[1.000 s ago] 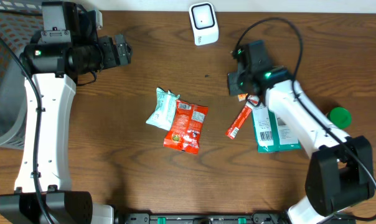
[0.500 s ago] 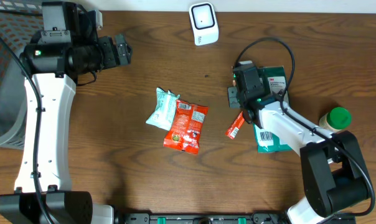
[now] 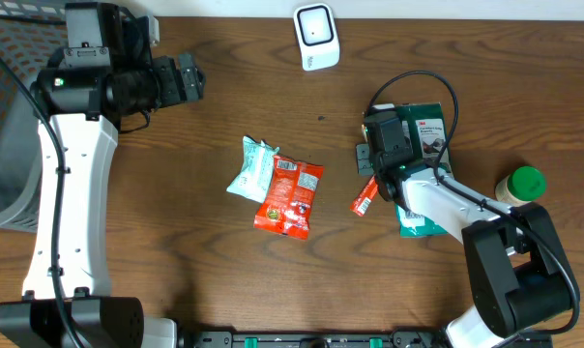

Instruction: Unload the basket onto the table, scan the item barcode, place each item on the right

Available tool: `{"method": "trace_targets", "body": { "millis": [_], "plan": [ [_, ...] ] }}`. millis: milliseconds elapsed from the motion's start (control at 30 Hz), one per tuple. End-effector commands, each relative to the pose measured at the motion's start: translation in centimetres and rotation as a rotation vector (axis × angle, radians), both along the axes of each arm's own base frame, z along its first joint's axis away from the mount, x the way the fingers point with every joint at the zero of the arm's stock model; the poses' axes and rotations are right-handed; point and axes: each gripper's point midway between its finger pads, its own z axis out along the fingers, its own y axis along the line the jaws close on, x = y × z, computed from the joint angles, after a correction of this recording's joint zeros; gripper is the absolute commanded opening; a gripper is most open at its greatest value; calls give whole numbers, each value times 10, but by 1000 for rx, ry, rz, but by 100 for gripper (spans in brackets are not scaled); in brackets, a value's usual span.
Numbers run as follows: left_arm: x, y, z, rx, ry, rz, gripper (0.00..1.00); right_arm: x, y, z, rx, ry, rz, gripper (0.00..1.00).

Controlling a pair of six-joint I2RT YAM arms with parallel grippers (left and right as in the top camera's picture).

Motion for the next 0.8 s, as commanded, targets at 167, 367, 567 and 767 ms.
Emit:
{"method": "trace_targets", "body": {
  "millis": [167,367,567,767],
  "plan": [
    [1,-1,3,-1,-7,-12,97,3,5,-13,19,1,6,1],
    [1,-1,3,-1,-7,-12,97,-5,17,-25,86,56,27,1],
    [1,-1,3,-1,-7,-12,97,-13,33,-27,93,72,65,1],
    [1,-1,3,-1,-7,-12,98,-21,52,-27,100,73,99,2]
  ]
}}
